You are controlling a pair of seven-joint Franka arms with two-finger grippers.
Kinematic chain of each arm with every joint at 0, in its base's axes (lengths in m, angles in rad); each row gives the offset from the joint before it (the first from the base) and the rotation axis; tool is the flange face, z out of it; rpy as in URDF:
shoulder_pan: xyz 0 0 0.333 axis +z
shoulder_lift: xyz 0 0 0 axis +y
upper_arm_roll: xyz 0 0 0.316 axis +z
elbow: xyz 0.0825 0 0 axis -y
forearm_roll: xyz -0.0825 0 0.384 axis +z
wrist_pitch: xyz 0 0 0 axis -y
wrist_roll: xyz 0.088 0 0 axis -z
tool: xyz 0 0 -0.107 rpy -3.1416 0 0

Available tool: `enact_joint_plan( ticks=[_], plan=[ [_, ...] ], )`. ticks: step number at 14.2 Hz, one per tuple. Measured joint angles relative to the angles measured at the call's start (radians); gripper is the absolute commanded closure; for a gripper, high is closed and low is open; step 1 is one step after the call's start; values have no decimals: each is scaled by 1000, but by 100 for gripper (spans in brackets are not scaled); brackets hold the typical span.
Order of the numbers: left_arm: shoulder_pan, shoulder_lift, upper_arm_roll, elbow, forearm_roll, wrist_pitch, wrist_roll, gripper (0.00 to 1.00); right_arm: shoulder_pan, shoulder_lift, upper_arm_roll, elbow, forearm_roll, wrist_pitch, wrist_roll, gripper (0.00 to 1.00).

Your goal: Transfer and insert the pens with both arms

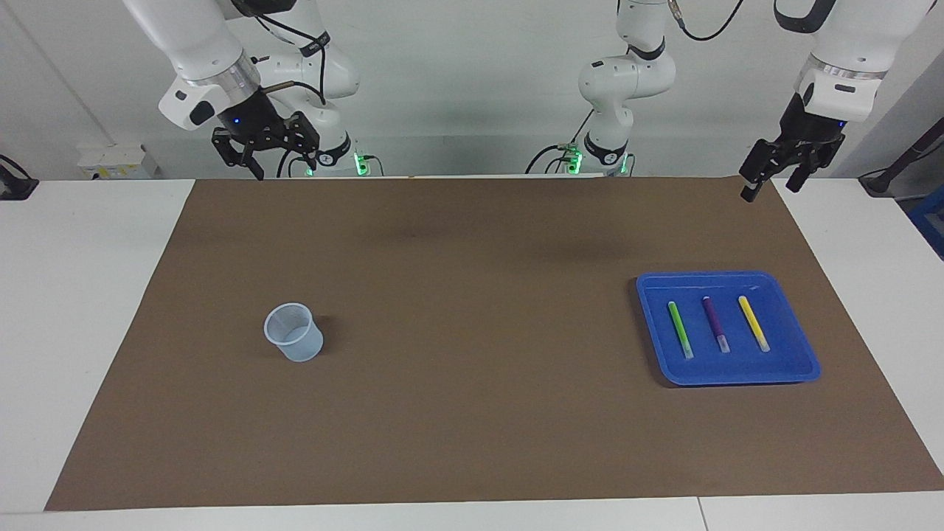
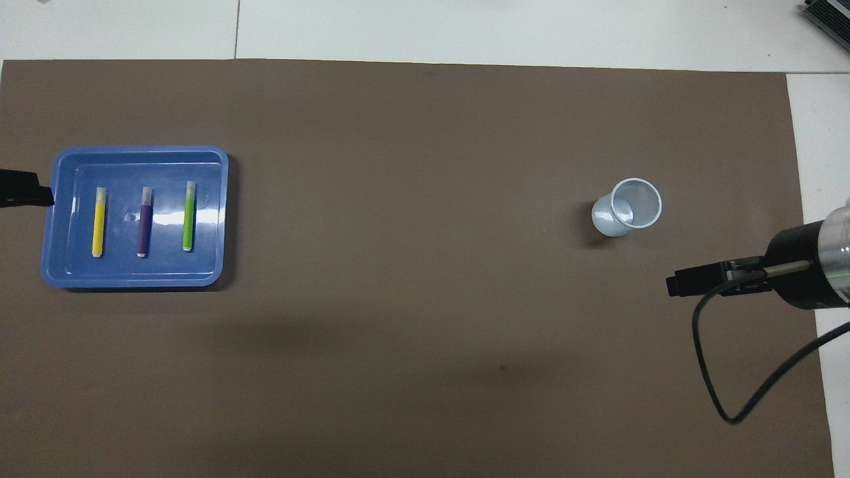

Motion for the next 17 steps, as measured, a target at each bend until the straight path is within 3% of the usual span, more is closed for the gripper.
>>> enact_joint_plan(
  ticks=[7,15,17],
  plan=[
    [3,-20,8,0,0,-123,0,0,151,-4,3,-4,35,32,202,0],
    [7,-37,10,-5,0,-134,0,0,152,-4,-7,-4,110,47,352,0],
    [9,-39,10,-50,0,-89,1,0,152,-4,-6,-4,121,59,381,0]
  ],
)
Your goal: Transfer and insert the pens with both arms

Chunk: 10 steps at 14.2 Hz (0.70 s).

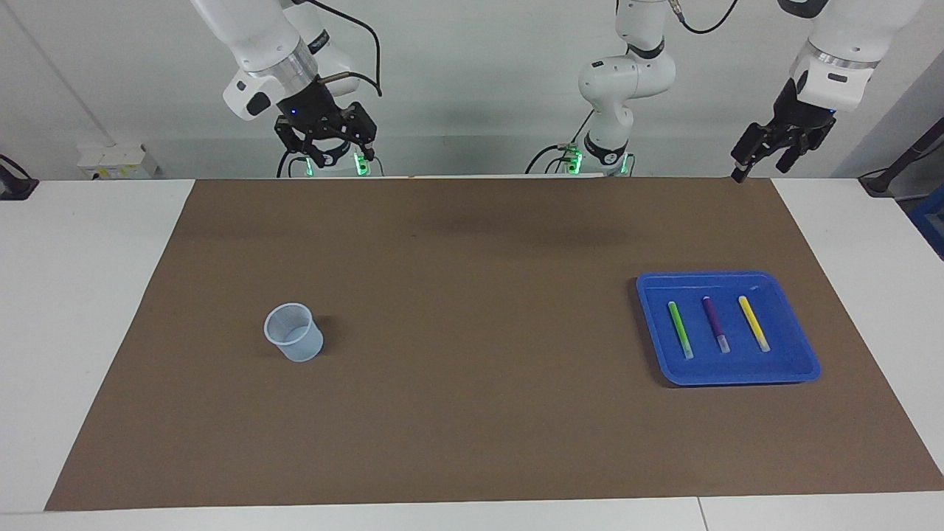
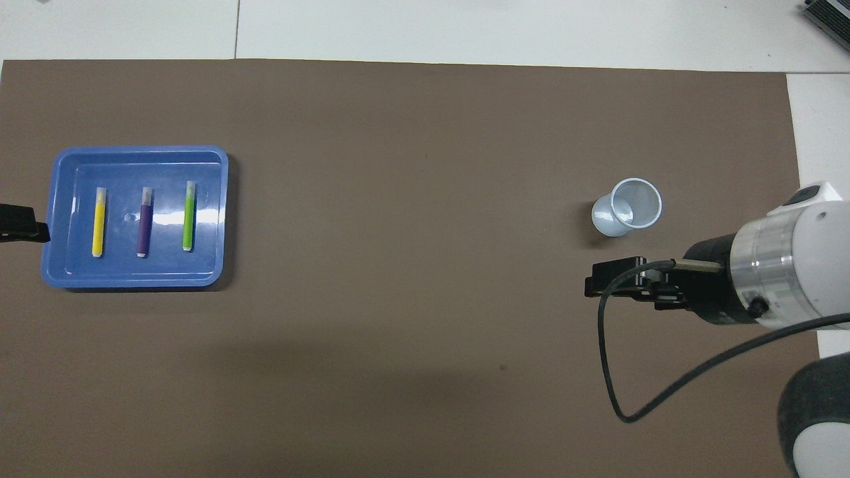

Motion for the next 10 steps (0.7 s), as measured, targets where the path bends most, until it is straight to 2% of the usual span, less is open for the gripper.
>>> enact_joint_plan(
  ticks=[5,10],
  plan=[
    [1,28,-1,-194,0,255,95,1,0,0,1,0,31,4,67,0],
    [4,138,-3,-210,0,339,120,1,-6,0,-2,-6,102,6,129,0]
  ],
)
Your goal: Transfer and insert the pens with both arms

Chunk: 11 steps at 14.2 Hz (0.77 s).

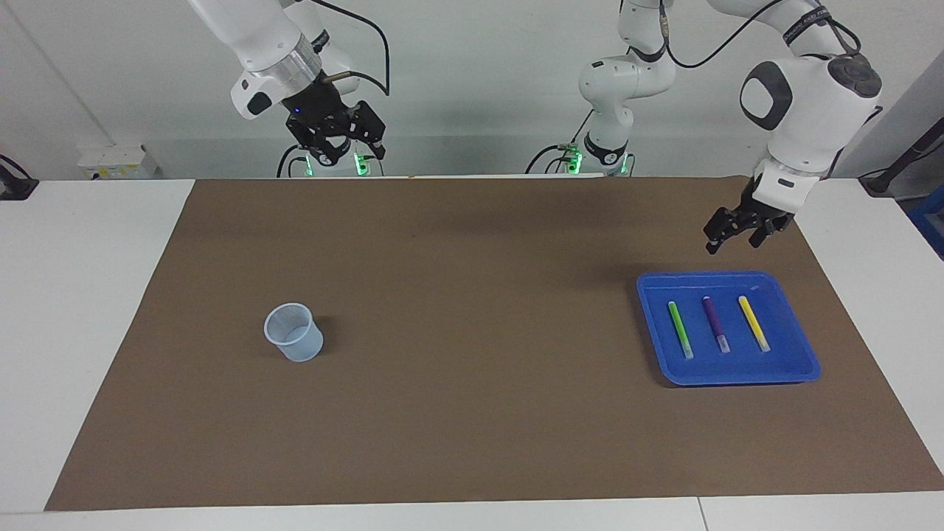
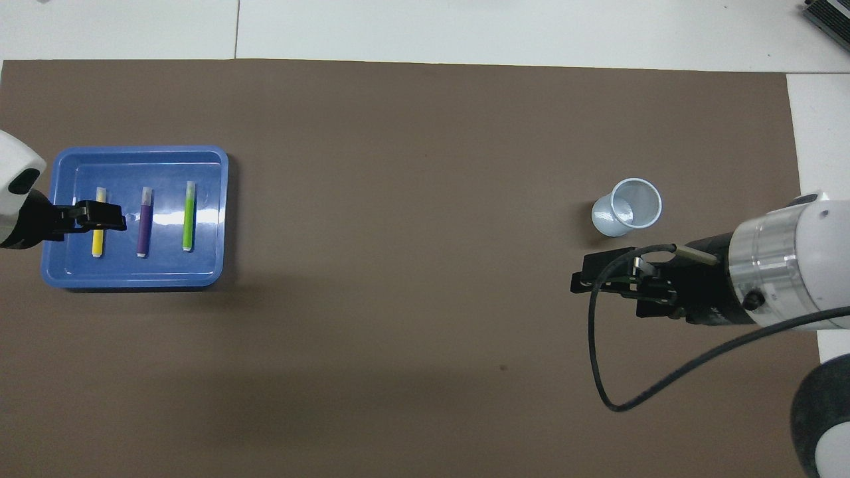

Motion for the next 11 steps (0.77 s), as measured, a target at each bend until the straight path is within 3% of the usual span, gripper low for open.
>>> enact_joint_plan(
  ticks=[2,6,11],
  plan=[
    [10,32,2,0,0,25,12,1,-5,0,0,-2,15,10,35,0],
    [45,73,4,1,0,94,82,1,1,-1,3,-52,62,189,131,0],
    [74,156,5,33,0,126,148,2,9,-2,3,-106,124,302,151,0]
  ],
)
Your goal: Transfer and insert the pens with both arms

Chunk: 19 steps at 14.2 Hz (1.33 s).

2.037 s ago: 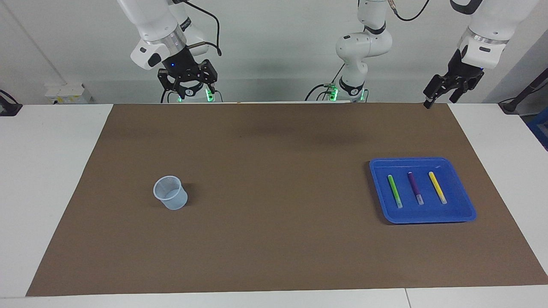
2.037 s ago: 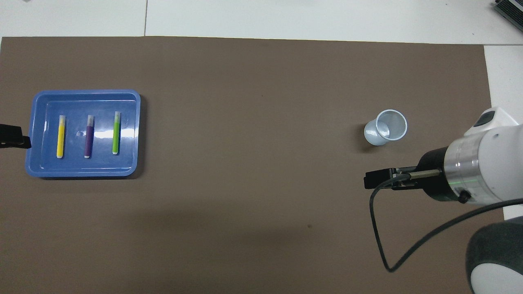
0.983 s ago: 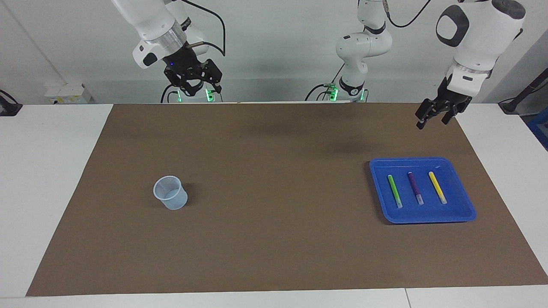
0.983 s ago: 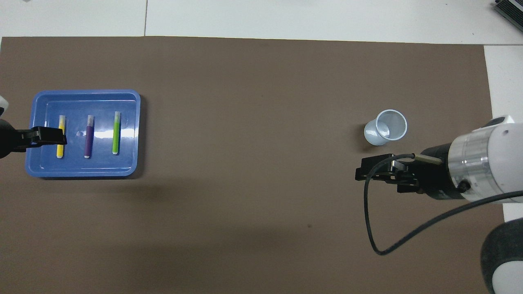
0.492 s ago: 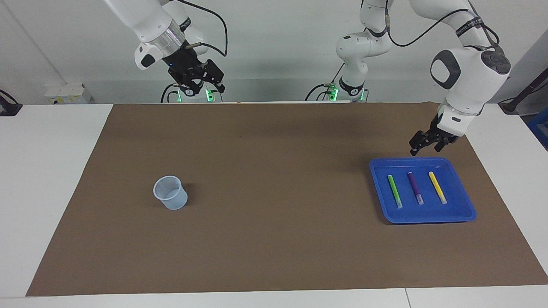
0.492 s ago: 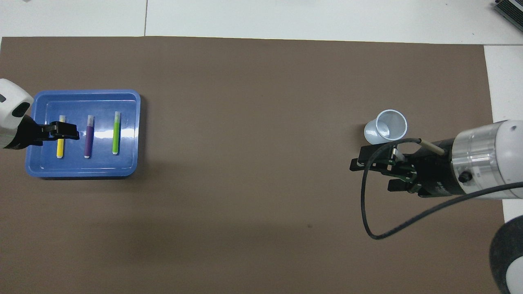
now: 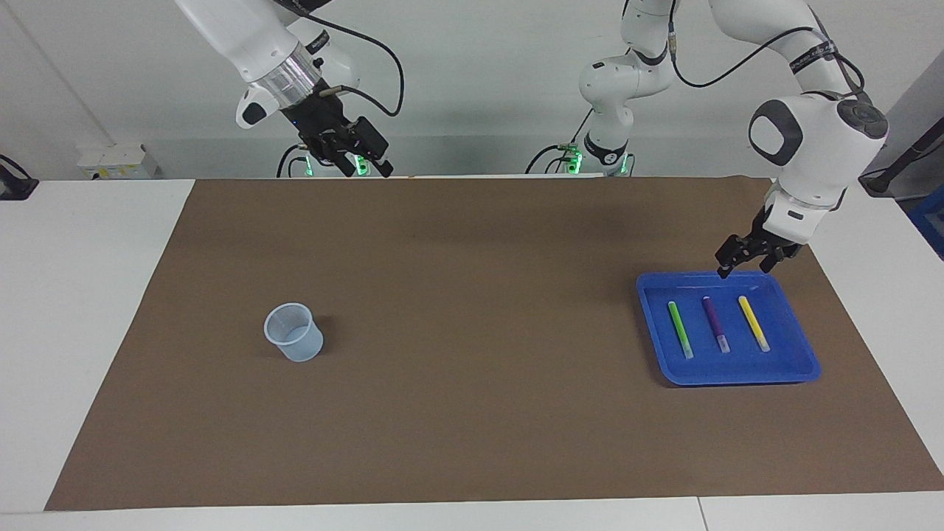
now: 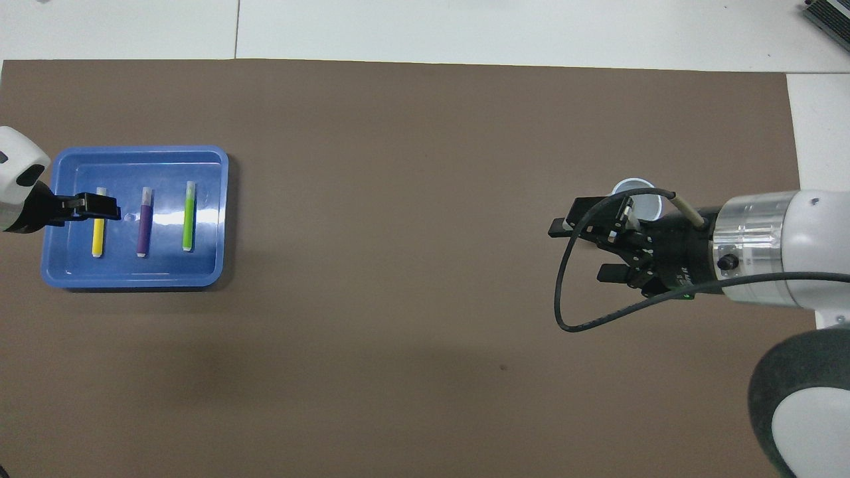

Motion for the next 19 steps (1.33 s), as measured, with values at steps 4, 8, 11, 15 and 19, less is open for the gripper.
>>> enact_joint_plan(
  ticks=[4,8,11,15,19],
  plan=[
    [46,176,1,73,0,43,76,4,5,0,1,-41,58,102,2,0],
    [63,266,1,111,0,88,82,3,86,3,3,-79,93,213,3,0],
    [79,268,1,134,0,88,85,4,144,12,5,-87,94,278,36,0],
    [84,298,-1,212,98,88,118,9,219,43,6,-89,94,376,104,0],
    [84,336,-4,236,112,88,145,10,306,89,7,-89,94,491,106,0]
  ],
)
